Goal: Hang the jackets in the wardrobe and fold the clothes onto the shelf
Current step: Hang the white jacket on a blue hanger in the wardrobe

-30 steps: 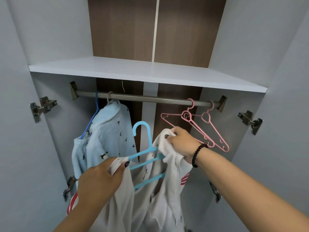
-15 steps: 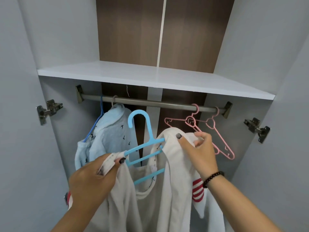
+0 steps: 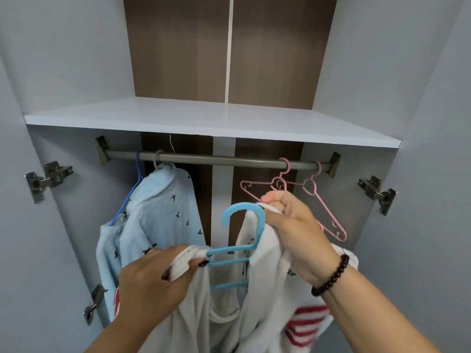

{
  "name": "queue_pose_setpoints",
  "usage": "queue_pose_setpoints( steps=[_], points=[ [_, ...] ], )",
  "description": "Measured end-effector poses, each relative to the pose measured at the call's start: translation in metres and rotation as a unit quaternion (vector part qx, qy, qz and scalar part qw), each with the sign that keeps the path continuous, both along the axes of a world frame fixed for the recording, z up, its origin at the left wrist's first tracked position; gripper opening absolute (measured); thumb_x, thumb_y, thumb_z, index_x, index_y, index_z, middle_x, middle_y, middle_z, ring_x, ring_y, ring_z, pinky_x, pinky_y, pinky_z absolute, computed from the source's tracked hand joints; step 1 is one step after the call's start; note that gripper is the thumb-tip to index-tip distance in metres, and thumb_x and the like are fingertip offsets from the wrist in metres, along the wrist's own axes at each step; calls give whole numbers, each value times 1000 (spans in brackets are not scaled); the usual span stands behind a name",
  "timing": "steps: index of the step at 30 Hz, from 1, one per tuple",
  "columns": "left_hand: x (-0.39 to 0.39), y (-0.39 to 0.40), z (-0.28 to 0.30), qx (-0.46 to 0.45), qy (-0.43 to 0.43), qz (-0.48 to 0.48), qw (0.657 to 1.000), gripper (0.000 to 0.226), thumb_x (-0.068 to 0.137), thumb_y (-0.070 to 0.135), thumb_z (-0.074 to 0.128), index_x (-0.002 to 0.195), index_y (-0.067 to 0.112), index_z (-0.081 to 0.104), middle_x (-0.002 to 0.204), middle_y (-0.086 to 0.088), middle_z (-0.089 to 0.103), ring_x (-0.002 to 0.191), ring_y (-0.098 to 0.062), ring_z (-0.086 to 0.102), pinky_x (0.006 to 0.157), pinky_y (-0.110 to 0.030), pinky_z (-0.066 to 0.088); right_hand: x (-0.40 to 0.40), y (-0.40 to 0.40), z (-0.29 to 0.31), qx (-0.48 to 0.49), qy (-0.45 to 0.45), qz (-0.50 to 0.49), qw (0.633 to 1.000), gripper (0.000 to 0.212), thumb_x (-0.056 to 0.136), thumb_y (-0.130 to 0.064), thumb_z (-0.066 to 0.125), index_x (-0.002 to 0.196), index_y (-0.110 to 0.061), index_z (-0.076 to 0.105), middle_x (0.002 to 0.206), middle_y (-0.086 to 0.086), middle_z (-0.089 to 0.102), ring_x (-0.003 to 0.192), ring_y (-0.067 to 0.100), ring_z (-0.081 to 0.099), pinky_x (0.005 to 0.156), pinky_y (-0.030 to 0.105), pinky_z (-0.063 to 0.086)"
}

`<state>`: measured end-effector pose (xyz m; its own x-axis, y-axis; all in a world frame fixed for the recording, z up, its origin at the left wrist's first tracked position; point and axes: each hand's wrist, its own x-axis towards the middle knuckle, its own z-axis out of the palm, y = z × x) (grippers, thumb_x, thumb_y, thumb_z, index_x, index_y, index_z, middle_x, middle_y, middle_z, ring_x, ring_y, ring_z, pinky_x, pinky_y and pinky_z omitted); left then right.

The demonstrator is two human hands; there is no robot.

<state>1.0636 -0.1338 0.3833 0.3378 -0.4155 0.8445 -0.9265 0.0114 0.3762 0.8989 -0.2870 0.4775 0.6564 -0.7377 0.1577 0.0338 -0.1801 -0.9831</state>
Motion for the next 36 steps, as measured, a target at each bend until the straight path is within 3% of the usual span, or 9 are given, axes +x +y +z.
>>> queue_pose_setpoints(
  steps=[3,6,12,17,21,26,30,32,36],
  points=[
    [-7,-5,-2,45,50,21,998,33,79,60,58,86,34,76,55,17,60,47,-4,54,51,-20,44,-18,-3,-22,-175,80,-79,978,17,94,-16,54,102,-30,54,93,-6,62,77,3,59,65,14,50],
    [-11,-14,-6,64,103,49,991,43,75,72,51,84,37,75,56,21,61,50,-3,57,57,-16,46,-28,8,-43,-319,143,-74,934,23,96,-15,49,103,-36,42,96,-19,53,86,-11,53,68,2,41],
    [-16,-29,-11,23,199,-7,980,38,67,83,54,85,54,70,73,28,68,67,1,65,61,-5,46,-41,-26,-47,-331,182,-92,921,29,80,-42,69,93,-47,43,92,-28,50,93,-10,49,74,11,45],
    [-8,-56,-17,61,228,9,972,16,67,61,71,78,49,70,76,28,70,73,4,66,67,-3,48,-41,-73,-57,-436,289,-82,848,44,80,-73,37,117,-49,39,108,-27,40,100,-4,38,88,14,32],
    [15,-88,-21,161,219,20,962,31,70,51,72,95,32,75,85,17,72,77,-4,65,67,-2,41,-25,-100,-64,-409,312,-65,855,47,84,-67,29,117,-40,49,82,-15,62,68,-1,57,65,9,44],
    [55,-126,-23,163,109,28,980,50,81,66,43,98,32,75,77,12,69,64,-4,59,61,-4,36,9,-119,-73,-411,257,-141,863,48,83,-68,34,104,-37,65,52,-24,48,70,-12,55,50,8,32],
    [84,-160,-12,170,66,64,981,51,86,57,35,97,26,73,65,6,54,53,-5,47,50,-7,30,36,-137,-64,-398,258,-174,863,48,81,-69,37,102,-38,66,57,-21,56,72,-7,57,51,11,39],
    [96,-176,-2,168,28,63,983,45,89,52,37,95,25,73,60,6,51,51,-9,49,48,-17,41,46,-146,-59,-396,274,-194,855,41,82,-64,42,103,-38,66,60,-21,57,60,-1,57,51,10,35],
    [89,-208,19,230,-25,8,973,25,94,37,52,102,22,70,73,-1,65,69,-18,58,70,-31,46,81,-153,-54,-440,313,-191,820,39,87,-63,43,106,-37,64,81,-11,71,73,9,63,60,21,46]
  ],
)
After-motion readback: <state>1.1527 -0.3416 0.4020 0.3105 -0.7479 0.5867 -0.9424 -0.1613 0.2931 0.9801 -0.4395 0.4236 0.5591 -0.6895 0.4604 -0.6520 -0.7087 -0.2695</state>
